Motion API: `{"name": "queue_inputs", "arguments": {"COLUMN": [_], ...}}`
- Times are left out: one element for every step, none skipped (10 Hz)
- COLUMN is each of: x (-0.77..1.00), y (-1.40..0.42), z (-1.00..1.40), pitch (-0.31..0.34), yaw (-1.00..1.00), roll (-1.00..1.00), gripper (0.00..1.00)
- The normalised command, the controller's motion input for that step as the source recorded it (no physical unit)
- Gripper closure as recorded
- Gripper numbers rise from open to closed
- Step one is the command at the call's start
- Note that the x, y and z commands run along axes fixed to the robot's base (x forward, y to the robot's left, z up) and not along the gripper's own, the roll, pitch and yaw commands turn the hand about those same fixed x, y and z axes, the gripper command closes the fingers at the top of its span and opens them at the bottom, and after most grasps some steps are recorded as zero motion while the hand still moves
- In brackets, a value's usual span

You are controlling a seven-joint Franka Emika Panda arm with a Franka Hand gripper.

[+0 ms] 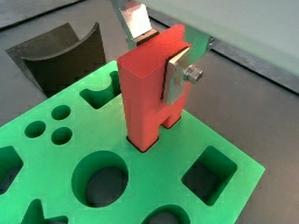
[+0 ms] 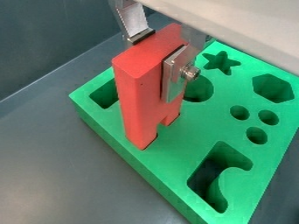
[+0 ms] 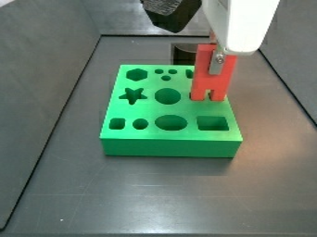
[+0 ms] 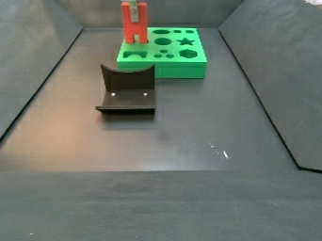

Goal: Insert the double-square object.

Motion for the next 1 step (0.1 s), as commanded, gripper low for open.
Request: {"name": "queue_inputs", "arguments": {"x": [0.00], "y": [0.00], "z": [0.00], "pitch": [0.000], "yaw": [0.00], "roll": [0.00], "gripper": [1.00]}}
